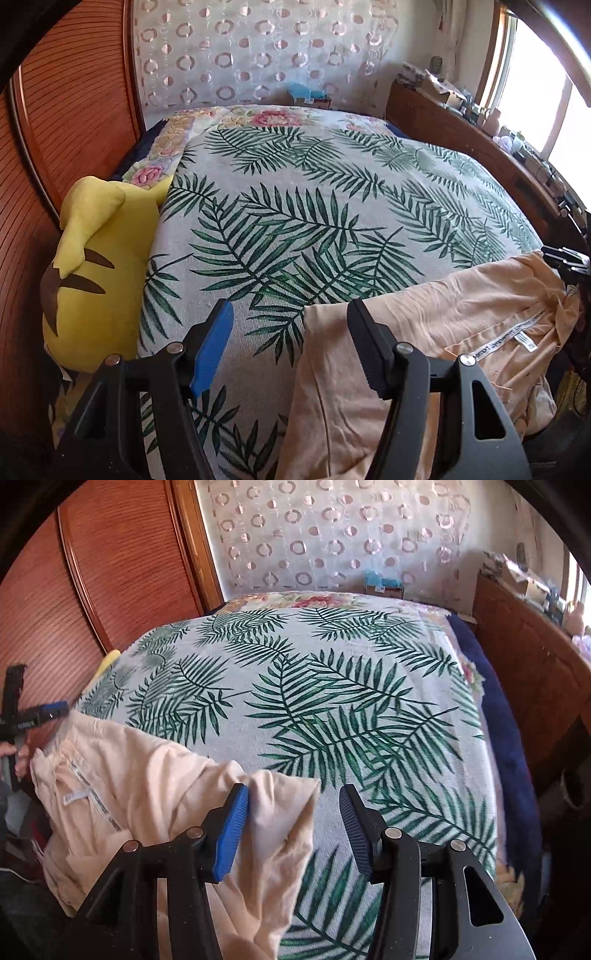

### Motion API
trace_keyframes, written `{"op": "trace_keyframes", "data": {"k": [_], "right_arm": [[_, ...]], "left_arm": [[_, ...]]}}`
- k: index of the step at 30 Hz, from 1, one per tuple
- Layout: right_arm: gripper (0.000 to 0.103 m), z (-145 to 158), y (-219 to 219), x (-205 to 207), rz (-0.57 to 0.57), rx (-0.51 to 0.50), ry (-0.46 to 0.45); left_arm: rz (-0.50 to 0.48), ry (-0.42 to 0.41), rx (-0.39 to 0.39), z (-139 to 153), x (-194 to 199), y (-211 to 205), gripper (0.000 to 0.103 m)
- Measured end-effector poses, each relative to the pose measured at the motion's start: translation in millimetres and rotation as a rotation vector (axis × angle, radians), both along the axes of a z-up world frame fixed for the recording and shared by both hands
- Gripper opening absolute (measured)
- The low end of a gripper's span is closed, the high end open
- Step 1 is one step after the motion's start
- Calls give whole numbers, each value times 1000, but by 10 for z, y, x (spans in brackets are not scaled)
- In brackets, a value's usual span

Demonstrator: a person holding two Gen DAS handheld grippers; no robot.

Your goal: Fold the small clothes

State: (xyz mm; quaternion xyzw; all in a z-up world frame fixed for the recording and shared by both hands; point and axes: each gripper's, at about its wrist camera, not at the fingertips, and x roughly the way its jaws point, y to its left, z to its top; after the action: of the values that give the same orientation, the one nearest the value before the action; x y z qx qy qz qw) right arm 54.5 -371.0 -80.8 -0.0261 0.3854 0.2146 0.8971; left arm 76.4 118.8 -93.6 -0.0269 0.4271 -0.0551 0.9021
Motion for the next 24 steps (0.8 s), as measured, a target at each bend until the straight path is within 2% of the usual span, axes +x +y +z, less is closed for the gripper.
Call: {"op": "trace_keyframes", "data": {"k": [3,5,6,8,9,11,13,15,18,23,24], "right_arm": [[53,-36,65,91,28,11,10],[40,-82,88,124,41,13,17],[26,-103,96,142,55,22,23],[18,-84,66,107,74,59,10],[9,-66,40,80,74,71,-2],[8,-27,-53,26,37,84,-41],[7,32,-216,-40,-49,93,-97],[7,45,-390,-73,-120,116,-112],[7,-44,-503,-39,-138,132,-75],[7,-69,-430,-61,-132,87,-84],[11,-62,-415,-60,-131,84,-88]], "left_arm": [[3,16,5,-84,47,-28,65],[5,23,6,-122,53,-44,65],[4,25,8,-143,55,-53,65],[6,35,10,-180,64,-60,65],[4,38,10,-198,65,-66,65],[1,38,12,-218,65,-77,65],[2,26,6,-219,50,-70,65],[1,21,2,-218,37,-65,65],[-1,20,5,-219,39,-66,65],[-1,18,6,-219,41,-68,65],[-1,20,7,-217,43,-68,65]]}}
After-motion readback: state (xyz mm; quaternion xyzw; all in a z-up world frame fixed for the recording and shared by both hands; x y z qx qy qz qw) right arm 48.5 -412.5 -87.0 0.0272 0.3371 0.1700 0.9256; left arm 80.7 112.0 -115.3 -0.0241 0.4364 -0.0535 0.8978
